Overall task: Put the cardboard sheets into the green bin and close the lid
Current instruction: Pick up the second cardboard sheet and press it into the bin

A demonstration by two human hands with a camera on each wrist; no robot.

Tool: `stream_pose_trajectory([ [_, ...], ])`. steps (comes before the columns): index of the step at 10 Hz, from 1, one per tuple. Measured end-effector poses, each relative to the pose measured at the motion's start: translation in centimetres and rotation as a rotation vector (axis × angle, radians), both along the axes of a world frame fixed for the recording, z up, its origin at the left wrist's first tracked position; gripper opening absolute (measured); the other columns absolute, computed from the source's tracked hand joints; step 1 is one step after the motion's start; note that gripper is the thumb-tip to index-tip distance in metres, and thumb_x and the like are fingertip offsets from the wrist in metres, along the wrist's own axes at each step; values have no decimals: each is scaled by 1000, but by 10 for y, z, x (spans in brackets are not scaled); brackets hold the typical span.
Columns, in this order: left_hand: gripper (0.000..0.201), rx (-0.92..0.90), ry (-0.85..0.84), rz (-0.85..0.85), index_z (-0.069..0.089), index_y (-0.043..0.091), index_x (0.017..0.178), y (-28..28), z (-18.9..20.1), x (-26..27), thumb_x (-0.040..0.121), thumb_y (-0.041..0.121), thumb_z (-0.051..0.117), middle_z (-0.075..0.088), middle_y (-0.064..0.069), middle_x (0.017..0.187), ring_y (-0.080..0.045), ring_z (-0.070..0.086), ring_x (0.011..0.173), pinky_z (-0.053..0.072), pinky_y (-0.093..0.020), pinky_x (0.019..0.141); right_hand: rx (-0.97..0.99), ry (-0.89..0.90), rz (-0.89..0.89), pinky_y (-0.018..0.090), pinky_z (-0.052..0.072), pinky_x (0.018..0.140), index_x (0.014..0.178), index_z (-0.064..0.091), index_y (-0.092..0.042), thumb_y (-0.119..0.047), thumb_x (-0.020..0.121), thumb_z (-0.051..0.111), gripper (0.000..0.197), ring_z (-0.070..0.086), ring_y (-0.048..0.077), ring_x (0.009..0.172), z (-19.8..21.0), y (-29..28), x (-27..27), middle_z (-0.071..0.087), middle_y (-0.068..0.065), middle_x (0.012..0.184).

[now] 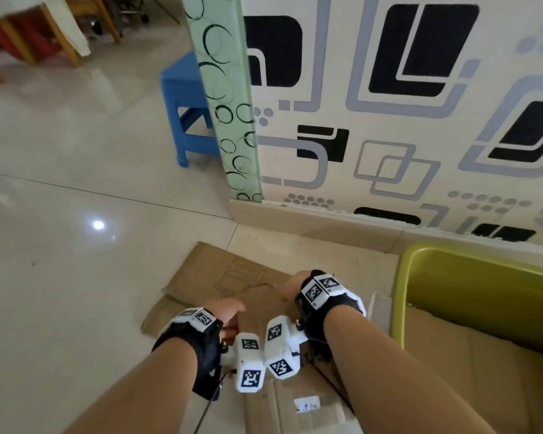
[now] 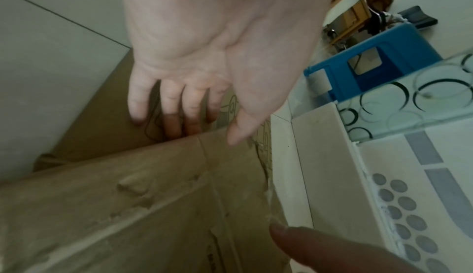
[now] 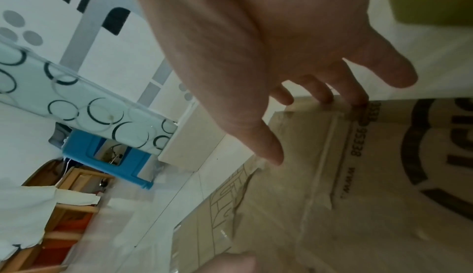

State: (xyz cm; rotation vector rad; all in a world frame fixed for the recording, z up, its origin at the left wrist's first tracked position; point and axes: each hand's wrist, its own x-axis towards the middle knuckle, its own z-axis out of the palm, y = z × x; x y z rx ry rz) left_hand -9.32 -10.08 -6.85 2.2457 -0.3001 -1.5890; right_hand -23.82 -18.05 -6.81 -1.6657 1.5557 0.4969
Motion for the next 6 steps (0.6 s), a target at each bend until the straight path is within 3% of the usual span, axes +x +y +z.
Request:
stream_pose_trajectory([
  [1, 14, 12, -10, -92, 53, 2, 85, -1, 3, -4, 95, 10, 59, 62, -12, 79, -26, 58, 75, 53, -27, 62, 78, -115, -187, 20, 39, 61, 131, 57, -5, -22, 86, 67, 48, 59, 24, 111, -13, -5, -6, 58, 10, 132],
  [2, 26, -35, 4, -197, 58, 0, 113, -7, 16, -2, 96, 20, 58, 65, -19, 111, -34, 61, 104, 48, -41, 94, 30, -188, -247, 18, 37, 58, 138, 53, -5, -17, 88, 66, 53, 54, 28, 128, -24, -10, -13, 55, 9, 138],
  [3, 27, -151, 50, -356, 61, 1, 103, -12, 44, 4, 100, 26, 51, 69, -17, 95, -26, 60, 82, 46, -38, 93, -45, -165, -139, 26, 49, 71, 127, 61, -18, -53, 68, 72, 70, 62, 31, 108, -29, -21, -18, 62, 10, 131],
  [4, 29, -285, 153, -288, 55, -4, 120, -10, 69, 22, 99, 16, 51, 72, -23, 107, -22, 68, 73, 56, -31, 74, 51, -328, -254, 39, 56, 87, 112, 69, -20, -66, 59, 78, 71, 68, 28, 96, 14, -14, -27, 71, 6, 112],
  [5, 55, -474, 297, -182, 53, 9, 126, 6, 95, 45, 78, 19, 78, 73, -19, 110, -27, 76, 85, 60, -34, 75, 216, -558, -429, 37, 57, 81, 99, 66, -13, -53, 66, 86, 56, 69, 23, 83, 71, -9, -36, 71, 5, 90],
  [6, 72, -602, 343, -92, 52, 15, 127, 16, 121, 61, 65, 26, 87, 74, -14, 112, -30, 73, 99, 51, -46, 95, 144, -696, -434, 43, 61, 77, 104, 68, -7, -48, 49, 96, 74, 75, 26, 81, 109, -8, -40, 78, 9, 88],
])
